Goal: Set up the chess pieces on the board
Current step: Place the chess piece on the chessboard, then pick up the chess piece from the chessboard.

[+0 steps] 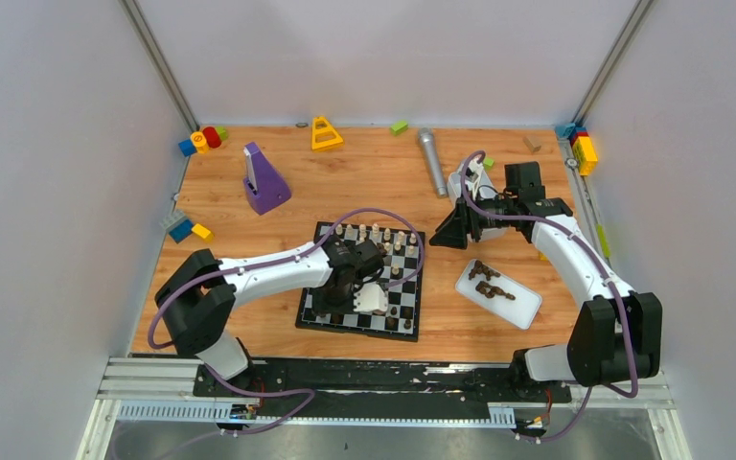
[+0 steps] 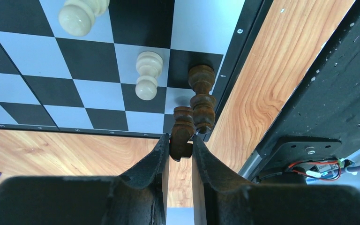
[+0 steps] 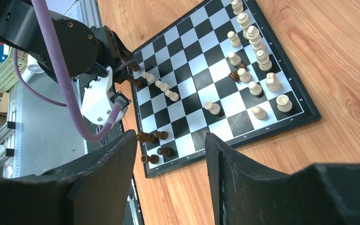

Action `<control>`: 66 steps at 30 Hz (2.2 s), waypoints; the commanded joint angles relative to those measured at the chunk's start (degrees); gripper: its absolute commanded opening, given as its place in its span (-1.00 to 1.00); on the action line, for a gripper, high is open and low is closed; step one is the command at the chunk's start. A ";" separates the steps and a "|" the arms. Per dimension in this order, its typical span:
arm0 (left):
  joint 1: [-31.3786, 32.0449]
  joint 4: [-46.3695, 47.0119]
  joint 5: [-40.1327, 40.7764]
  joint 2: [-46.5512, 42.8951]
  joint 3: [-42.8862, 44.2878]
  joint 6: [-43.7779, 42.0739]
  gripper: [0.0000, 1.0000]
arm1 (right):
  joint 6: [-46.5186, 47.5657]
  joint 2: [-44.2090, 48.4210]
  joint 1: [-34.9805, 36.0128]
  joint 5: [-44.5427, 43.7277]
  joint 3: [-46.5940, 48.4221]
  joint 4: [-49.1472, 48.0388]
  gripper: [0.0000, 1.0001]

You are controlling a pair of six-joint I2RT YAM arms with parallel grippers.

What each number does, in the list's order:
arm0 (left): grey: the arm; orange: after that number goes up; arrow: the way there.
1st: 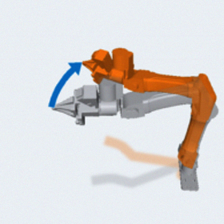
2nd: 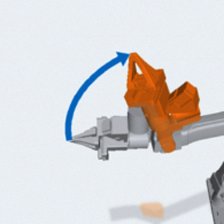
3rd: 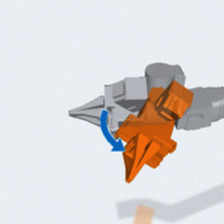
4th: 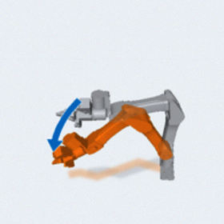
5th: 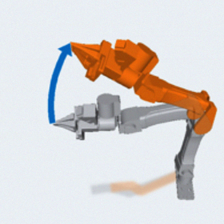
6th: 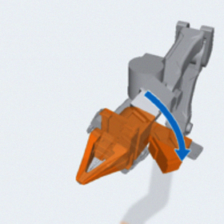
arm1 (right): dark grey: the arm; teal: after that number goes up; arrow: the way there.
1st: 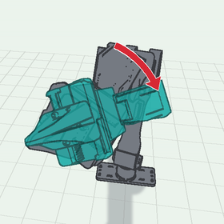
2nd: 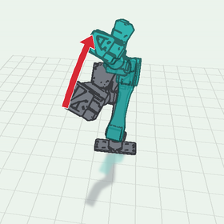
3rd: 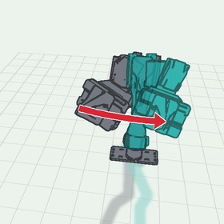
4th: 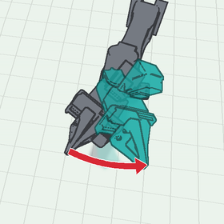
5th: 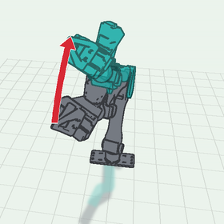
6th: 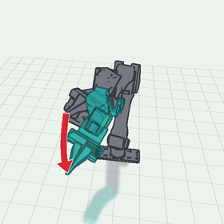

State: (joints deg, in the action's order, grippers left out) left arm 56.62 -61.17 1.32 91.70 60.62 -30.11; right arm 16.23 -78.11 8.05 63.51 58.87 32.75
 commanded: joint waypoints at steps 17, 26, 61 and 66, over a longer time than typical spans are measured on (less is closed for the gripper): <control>0.98 -0.12 -0.97 2.54 2.82 1.29 -0.64 | 2.22 0.27 -0.54 0.74 -0.30 -0.14 0.12; 1.12 -0.63 -2.41 1.82 3.30 1.54 -0.32 | 2.36 0.13 -0.61 0.66 -0.34 0.08 0.12; -31.73 14.63 -15.68 -24.92 2.05 9.16 0.48 | 4.68 -6.10 26.83 -26.93 1.00 -1.85 0.10; -41.05 16.02 -15.02 -25.97 1.38 12.23 0.53 | 5.96 -12.85 34.72 -33.07 4.01 -2.05 0.09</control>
State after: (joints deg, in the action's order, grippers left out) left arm 21.28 -49.04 -12.93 67.44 62.30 -22.41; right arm 19.73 -87.18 38.52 37.89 59.33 32.32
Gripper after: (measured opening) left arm 0.758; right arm 0.549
